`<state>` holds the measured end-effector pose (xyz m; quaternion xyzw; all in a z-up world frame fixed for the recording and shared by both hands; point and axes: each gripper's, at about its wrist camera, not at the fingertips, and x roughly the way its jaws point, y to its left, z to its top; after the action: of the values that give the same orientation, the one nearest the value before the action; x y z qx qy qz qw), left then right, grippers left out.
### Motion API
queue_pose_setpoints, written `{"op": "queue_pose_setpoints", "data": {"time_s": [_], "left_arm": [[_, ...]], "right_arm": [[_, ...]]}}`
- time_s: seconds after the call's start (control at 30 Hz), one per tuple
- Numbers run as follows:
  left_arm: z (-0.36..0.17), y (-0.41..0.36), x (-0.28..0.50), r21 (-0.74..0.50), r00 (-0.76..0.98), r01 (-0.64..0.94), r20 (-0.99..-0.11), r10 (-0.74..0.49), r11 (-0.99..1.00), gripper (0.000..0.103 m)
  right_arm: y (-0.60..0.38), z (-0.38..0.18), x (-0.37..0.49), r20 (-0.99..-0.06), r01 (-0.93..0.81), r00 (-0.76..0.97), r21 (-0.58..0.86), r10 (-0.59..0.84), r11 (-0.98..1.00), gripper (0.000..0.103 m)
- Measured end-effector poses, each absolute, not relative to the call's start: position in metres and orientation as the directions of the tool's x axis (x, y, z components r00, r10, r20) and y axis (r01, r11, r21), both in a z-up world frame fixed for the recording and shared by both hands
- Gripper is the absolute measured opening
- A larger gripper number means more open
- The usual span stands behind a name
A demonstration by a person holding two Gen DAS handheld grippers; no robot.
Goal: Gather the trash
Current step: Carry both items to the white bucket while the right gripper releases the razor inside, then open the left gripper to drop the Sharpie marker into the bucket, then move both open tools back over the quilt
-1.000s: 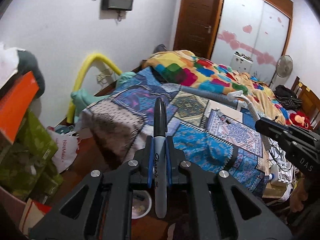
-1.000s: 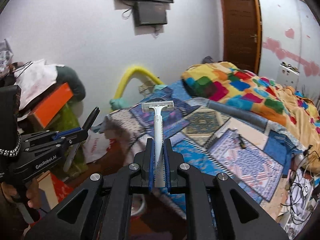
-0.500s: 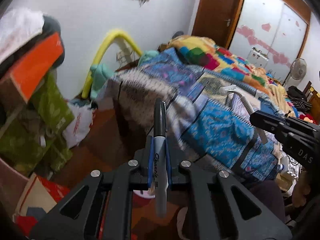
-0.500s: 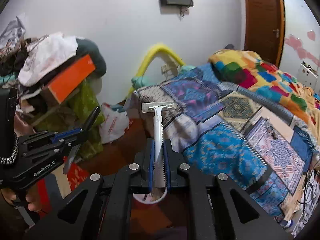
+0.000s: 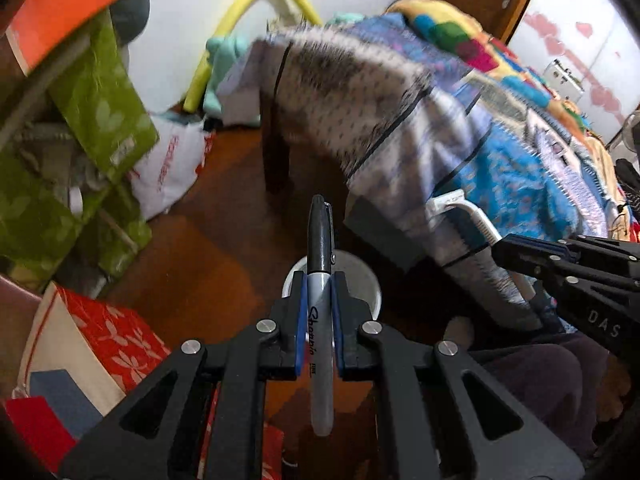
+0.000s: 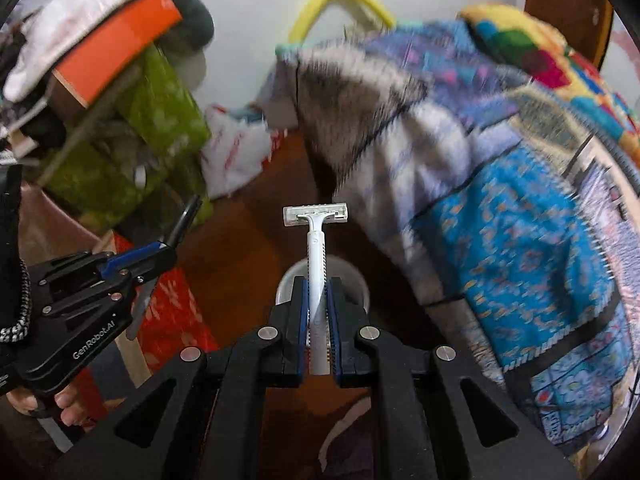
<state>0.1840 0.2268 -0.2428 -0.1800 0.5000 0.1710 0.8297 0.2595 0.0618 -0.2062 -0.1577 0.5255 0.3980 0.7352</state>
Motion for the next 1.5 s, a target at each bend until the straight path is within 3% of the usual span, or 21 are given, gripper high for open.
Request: {"op": "queue_pose_setpoints", "data": {"time_s": [0.37,0.43,0.53,0.7,0.83,1.17,1.5], "left_arm": [[-0.303,0.250,0.200,-0.144,0.332,-0.519,-0.942,0.044,0.843,0.010],[-0.309,0.252,0.206,-0.158,0.325,-0.518,-0.945,0.023,0.840,0.010],[-0.314,0.251,0.219,-0.161,0.317,-0.513,-0.948,0.011,0.843,0.010],[-0.320,0.250,0.241,-0.192,0.311,-0.506,-0.950,-0.030,0.841,0.011],[-0.325,0.247,0.254,-0.177,0.271,-0.508,-0.962,-0.039,0.843,0.027],[-0.285,0.226,0.245,-0.145,0.322,-0.470,-0.947,0.016,0.871,0.028],[-0.190,0.197,0.224,-0.120,0.478,-0.435,-0.871,0.116,0.892,0.028]], "right_arm": [[0.110,-0.274,0.283,-0.943,-0.723,-0.067,0.271,0.327,0.636,0.009],[0.114,-0.280,0.290,-0.946,-0.702,-0.101,0.288,0.309,0.652,0.016],[0.114,-0.281,0.295,-0.947,-0.697,-0.103,0.287,0.304,0.657,0.022],[0.106,-0.271,0.297,-0.957,-0.729,-0.038,0.225,0.289,0.647,0.022],[0.097,-0.261,0.298,-0.954,-0.734,-0.013,0.212,0.299,0.645,0.022],[0.075,-0.234,0.292,-0.940,-0.745,0.046,0.193,0.338,0.639,0.022],[0.033,-0.170,0.277,-0.885,-0.745,0.160,0.182,0.438,0.641,0.022]]}}
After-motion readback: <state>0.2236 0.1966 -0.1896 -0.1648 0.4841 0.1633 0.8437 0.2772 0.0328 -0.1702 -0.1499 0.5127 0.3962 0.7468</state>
